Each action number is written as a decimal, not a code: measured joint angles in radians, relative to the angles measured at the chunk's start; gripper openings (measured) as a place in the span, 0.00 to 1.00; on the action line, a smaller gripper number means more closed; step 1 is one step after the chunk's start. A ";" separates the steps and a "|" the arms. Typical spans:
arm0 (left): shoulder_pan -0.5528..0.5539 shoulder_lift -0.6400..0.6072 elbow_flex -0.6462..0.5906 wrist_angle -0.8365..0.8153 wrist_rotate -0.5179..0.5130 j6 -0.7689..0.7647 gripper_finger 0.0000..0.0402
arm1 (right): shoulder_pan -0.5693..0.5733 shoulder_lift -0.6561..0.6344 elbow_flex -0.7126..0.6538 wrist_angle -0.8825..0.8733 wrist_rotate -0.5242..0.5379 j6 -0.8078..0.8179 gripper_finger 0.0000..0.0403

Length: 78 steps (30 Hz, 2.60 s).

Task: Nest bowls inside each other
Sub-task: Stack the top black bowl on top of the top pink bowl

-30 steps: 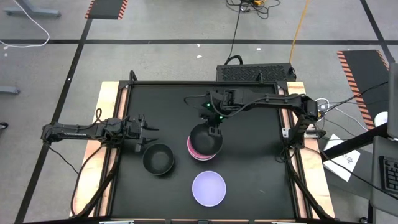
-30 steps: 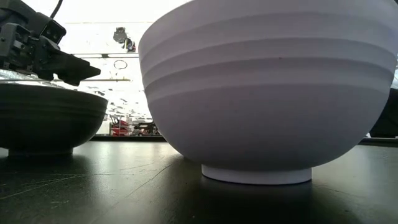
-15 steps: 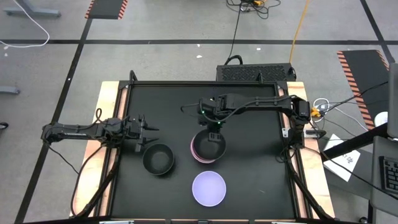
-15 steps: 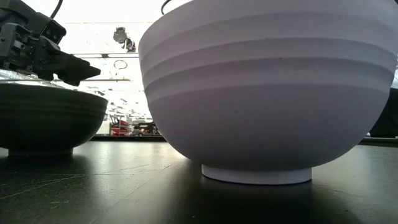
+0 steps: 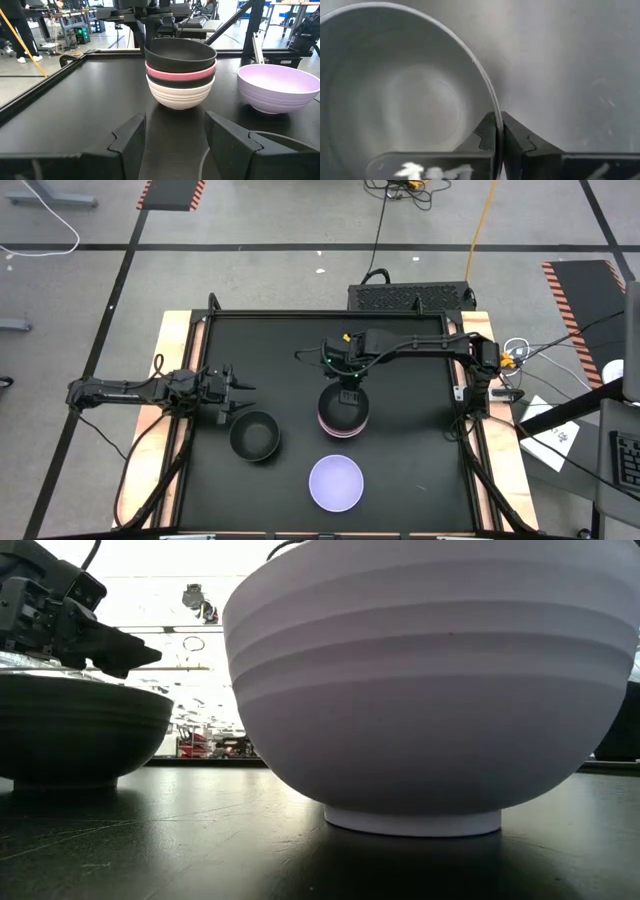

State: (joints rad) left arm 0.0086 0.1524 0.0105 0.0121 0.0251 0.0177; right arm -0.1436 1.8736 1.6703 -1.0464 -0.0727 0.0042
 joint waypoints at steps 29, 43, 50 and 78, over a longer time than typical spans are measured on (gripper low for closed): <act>0.000 0.000 0.000 -0.001 0.002 0.000 0.50 | -0.010 -0.001 -0.054 0.044 -0.062 0.014 0.00; 0.000 0.000 0.000 -0.001 0.002 0.000 0.50 | -0.027 0.000 -0.055 0.091 -0.087 0.025 0.00; 0.000 0.000 0.000 -0.001 0.002 0.000 0.50 | -0.028 0.000 -0.055 0.090 -0.089 0.029 0.00; 0.000 0.000 0.000 -0.001 0.003 0.003 0.50 | -0.032 -0.005 -0.056 0.064 -0.110 0.035 0.01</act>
State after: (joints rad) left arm 0.0086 0.1527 0.0109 0.0109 0.0277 0.0204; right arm -0.1753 1.8690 1.6148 -0.9822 -0.1827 0.0395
